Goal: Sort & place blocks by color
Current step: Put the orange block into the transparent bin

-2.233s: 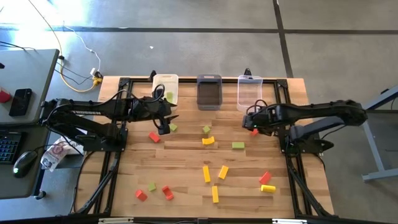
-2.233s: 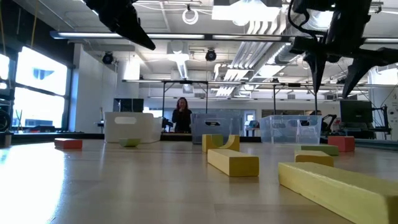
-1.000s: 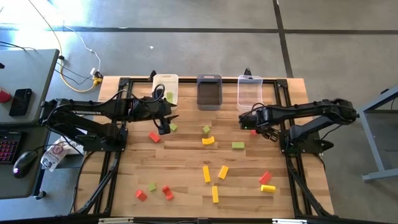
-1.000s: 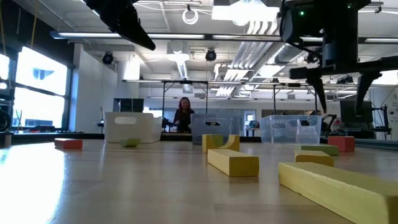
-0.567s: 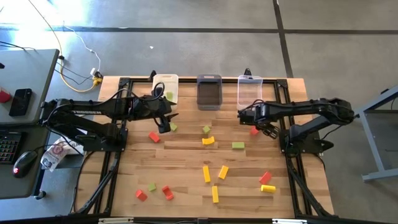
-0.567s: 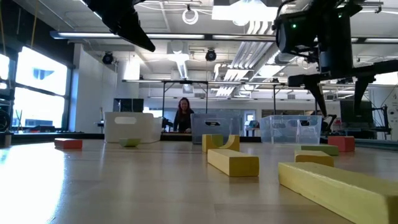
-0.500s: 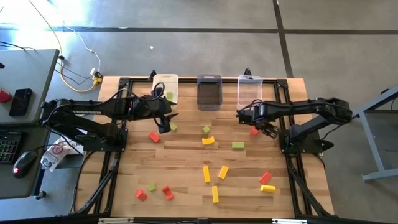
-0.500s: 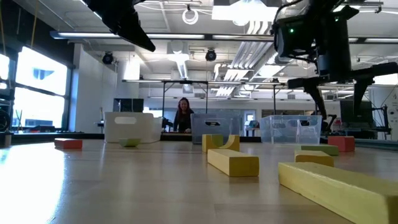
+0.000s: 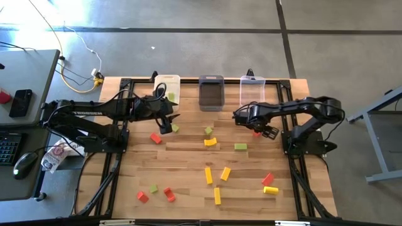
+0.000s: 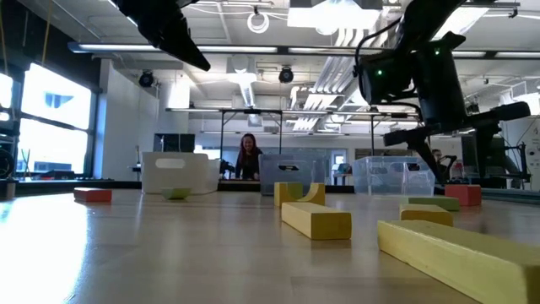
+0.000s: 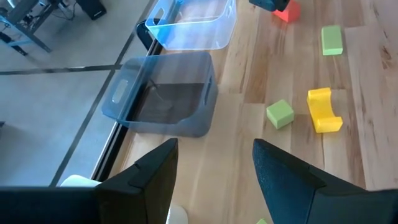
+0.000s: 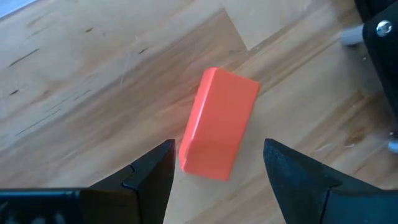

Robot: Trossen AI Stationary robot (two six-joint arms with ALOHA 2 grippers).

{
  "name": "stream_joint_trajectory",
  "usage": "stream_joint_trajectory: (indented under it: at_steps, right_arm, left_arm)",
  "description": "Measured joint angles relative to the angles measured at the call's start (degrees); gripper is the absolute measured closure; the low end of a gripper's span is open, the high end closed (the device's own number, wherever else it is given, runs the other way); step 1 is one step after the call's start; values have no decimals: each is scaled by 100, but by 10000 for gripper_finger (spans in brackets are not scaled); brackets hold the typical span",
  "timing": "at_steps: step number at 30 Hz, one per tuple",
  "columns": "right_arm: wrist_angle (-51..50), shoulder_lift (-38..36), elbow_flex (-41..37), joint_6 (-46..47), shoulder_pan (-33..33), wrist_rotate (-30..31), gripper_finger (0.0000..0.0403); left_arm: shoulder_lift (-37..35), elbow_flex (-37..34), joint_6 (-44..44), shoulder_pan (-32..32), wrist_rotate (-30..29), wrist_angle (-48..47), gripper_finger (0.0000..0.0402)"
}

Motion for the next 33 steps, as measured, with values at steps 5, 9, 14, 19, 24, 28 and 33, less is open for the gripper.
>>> stream_joint_trajectory:
  at_steps: [5, 9, 14, 19, 24, 28, 33]
  right_arm:
    - [137, 119, 0, 18, -10, 9, 171]
    - [175, 224, 0, 21, -64, 21, 171]
    - [258, 399, 0, -87, -94, 46, 171]
    - [417, 703, 0, -305, -94, -135, 171]
    - [494, 835, 22, -574, -92, -28, 172]
    - [423, 846, 22, -607, -90, 14, 197]
    - [475, 850, 15, -756, -92, 68, 263]
  left_arm:
    - [0, 0, 25, 0, 0, 1, 206]
    - [0, 0, 25, 0, 0, -1, 206]
    - [0, 0, 26, 0, 0, -19, 206]
    - [0, 0, 25, 0, 0, -15, 206]
    - [0, 0, 28, 0, 0, -15, 206]
    - [0, 0, 28, 0, 0, -1, 206]
    - [0, 0, 28, 0, 0, 9, 206]
